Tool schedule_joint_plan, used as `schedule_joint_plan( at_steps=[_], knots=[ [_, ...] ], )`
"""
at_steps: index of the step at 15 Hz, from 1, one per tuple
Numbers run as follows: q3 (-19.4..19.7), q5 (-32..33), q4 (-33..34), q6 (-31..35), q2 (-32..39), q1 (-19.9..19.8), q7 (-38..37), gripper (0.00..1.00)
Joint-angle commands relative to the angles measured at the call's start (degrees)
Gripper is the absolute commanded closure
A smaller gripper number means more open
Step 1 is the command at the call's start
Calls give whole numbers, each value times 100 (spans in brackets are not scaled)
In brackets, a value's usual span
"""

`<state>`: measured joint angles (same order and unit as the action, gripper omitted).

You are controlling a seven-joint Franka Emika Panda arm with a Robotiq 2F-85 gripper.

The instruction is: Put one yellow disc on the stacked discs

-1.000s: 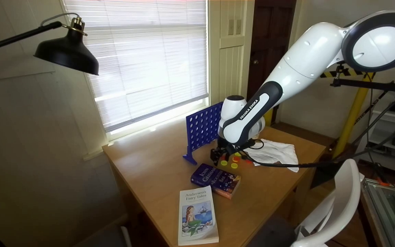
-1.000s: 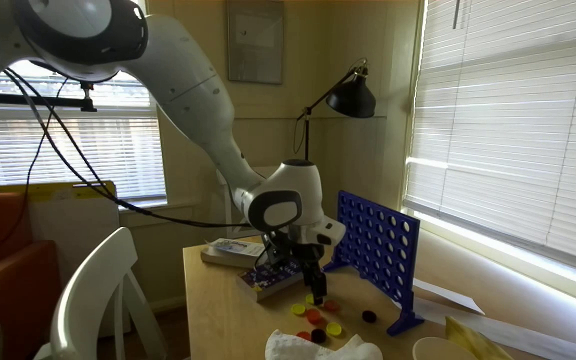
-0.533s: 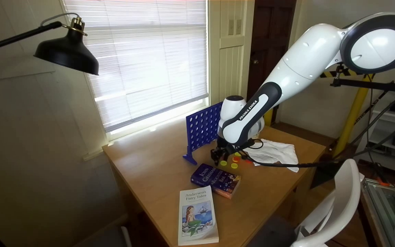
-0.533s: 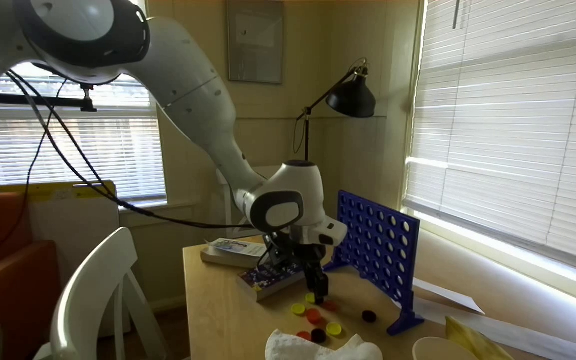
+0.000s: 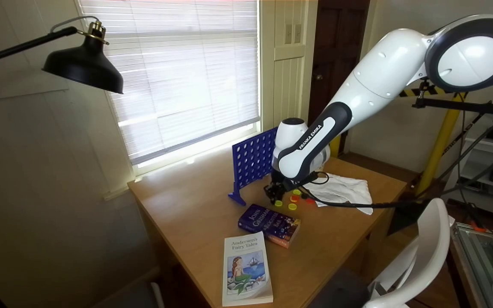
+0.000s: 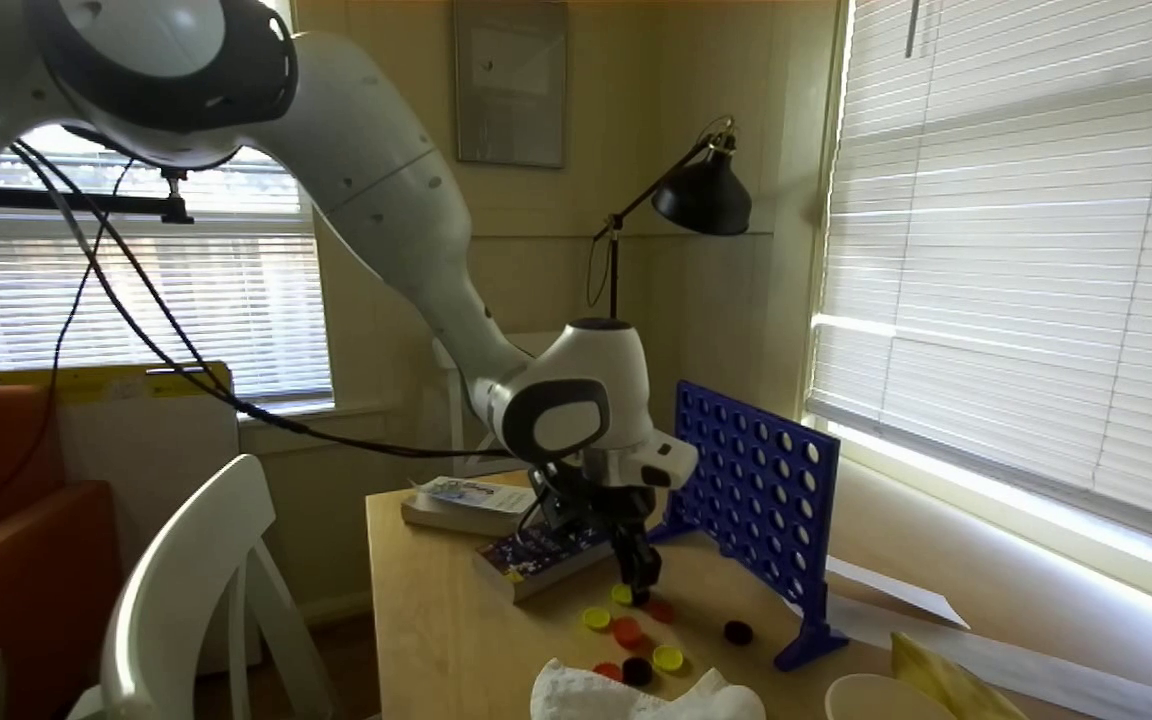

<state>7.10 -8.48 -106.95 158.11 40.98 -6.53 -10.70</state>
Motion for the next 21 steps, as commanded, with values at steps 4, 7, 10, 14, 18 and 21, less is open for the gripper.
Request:
schedule_joint_plan(
  at_steps=[4, 7, 10, 14, 18, 21],
  knots=[
    [294, 196, -370, -8, -478, 313, -174, 92],
    [407, 199, -479, -9, -710, 350, -201, 92],
    [469, 225, -628, -239, -960, 282, -139, 92],
    [489, 221, -821, -216, -1109, 149, -45, 92],
    [434, 169, -1045, -67, -1143, 6, 51, 92],
    [350, 99, -1232, 138, -1165, -96, 157, 92]
  ],
)
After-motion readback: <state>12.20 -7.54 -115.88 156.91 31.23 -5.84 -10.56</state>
